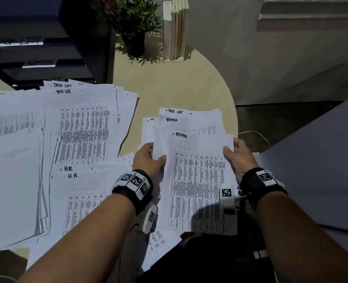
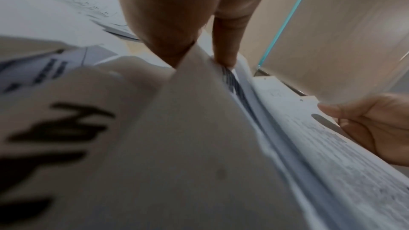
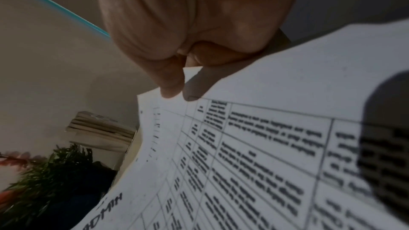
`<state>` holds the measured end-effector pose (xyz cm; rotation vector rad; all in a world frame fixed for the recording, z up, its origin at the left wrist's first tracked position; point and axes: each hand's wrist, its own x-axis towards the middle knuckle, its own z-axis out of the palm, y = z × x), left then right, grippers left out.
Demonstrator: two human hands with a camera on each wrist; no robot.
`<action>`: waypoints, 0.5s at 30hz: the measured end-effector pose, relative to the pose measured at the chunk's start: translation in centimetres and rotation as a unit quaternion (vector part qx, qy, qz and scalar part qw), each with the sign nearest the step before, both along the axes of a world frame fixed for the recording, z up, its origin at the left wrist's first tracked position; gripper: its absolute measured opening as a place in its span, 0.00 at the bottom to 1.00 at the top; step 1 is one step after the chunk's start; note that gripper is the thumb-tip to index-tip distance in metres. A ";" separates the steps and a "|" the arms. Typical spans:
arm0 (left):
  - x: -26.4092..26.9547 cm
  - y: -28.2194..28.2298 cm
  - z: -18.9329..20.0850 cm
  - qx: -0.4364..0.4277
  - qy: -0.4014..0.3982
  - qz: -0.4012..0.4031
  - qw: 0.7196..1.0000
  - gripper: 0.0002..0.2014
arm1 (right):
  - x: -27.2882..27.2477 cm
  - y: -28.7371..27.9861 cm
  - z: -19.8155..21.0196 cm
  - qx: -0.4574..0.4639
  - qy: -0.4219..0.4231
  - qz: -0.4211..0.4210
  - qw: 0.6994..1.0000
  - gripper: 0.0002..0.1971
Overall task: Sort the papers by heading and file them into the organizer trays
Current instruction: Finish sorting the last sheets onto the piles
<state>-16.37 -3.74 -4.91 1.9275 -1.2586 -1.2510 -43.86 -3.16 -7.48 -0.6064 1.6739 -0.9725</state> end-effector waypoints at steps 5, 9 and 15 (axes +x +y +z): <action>0.8 -0.8 0.3 -0.026 -0.068 0.053 0.996 0.14 | -0.4 -0.2 -0.5 0.041 0.124 0.004 0.991 0.07; 2.9 -1.4 0.7 -0.031 -0.131 0.086 0.987 0.20 | -0.5 -0.1 -0.1 0.033 0.085 -0.027 0.995 0.17; 3.5 -1.1 0.2 0.015 -0.124 0.032 0.992 0.27 | 0.9 -0.2 1.6 0.050 0.118 0.062 0.990 0.18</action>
